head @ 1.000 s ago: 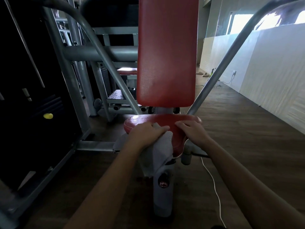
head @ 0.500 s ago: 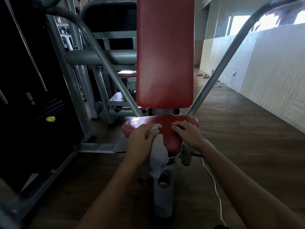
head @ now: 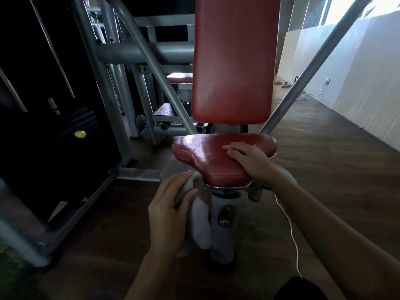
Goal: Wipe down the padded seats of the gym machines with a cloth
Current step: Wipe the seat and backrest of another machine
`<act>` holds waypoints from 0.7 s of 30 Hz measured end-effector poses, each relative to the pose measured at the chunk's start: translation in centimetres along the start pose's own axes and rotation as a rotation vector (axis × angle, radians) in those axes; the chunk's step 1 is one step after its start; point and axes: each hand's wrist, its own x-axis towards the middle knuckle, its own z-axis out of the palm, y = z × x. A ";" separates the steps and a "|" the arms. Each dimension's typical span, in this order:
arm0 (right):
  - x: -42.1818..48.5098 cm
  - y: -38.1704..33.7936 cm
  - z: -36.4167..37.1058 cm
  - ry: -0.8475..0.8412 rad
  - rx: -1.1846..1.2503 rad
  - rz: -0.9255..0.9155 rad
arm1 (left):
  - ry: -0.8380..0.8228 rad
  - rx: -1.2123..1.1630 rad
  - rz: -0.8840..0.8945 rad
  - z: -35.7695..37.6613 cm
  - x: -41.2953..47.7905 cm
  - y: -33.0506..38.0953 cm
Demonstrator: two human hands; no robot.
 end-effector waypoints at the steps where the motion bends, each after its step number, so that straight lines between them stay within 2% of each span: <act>1: -0.1 0.0 -0.1 -0.003 0.009 0.002 | 0.007 -0.021 -0.034 0.5 -0.9 0.0; 6: 0.1 0.0 -0.3 -0.111 -0.083 -0.002 | 0.093 -0.100 -0.141 3.9 -4.0 0.6; 12: 0.6 0.5 -0.3 -0.149 -0.100 0.006 | 0.324 -0.049 -0.093 7.7 -4.7 1.0; 15: 1.0 0.8 -0.9 -0.225 -0.054 -0.010 | 0.330 -0.039 -0.046 8.8 -4.2 1.1; 18: 1.3 2.0 -2.2 -0.391 -0.007 -0.034 | 0.303 -0.019 0.006 9.4 -3.4 0.6; 21: 1.7 3.1 -2.6 -0.428 -0.039 -0.057 | 0.260 -0.005 0.087 9.0 -3.0 0.3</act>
